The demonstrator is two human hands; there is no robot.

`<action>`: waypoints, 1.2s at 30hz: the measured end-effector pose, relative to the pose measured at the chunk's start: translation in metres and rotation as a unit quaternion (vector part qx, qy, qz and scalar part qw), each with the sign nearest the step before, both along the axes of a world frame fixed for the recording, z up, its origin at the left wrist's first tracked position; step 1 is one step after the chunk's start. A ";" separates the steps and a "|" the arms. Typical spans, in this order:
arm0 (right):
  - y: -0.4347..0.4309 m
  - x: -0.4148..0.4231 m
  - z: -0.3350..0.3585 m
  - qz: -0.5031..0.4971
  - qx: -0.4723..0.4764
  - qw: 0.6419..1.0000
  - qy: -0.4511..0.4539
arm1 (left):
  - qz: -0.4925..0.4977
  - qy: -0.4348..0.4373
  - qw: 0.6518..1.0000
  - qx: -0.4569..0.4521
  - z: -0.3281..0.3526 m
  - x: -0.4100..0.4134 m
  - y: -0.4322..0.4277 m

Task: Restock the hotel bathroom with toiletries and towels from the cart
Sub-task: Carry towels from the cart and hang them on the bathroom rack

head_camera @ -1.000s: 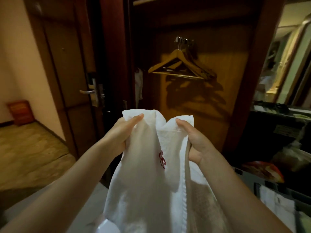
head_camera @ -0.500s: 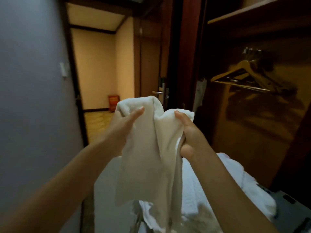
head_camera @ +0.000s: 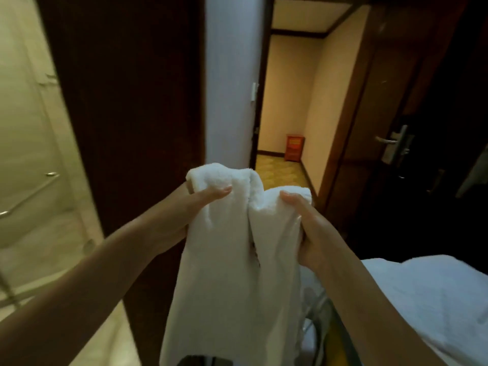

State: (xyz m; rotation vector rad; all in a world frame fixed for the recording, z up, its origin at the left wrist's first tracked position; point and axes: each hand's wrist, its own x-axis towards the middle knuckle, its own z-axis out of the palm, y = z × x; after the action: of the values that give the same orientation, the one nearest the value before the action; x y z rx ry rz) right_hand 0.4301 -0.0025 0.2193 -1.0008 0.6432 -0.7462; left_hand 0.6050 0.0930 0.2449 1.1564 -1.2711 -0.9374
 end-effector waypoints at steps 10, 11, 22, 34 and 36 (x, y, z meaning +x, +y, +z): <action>0.081 0.166 -0.013 0.114 0.014 0.992 0.053 | 0.182 0.089 0.979 0.028 -0.014 0.141 0.117; 0.090 0.183 -0.014 0.125 0.012 0.991 0.054 | 0.187 0.092 0.978 0.028 -0.016 0.157 0.129; 0.149 0.343 -0.026 0.139 0.094 0.986 0.004 | 0.290 0.099 0.951 0.040 -0.028 0.307 0.213; 0.128 0.498 -0.048 0.102 0.068 0.992 -0.003 | 0.394 0.172 0.901 0.061 -0.064 0.452 0.226; 0.113 0.530 -0.056 0.101 0.072 0.992 -0.008 | 0.403 0.169 0.897 0.064 -0.068 0.484 0.213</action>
State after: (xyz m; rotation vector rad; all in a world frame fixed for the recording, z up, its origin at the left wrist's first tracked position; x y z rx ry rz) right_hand 0.9600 0.1101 0.1631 -0.9110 0.5637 -0.5228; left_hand 1.0890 0.3064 0.1764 1.3827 -0.3653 -0.5504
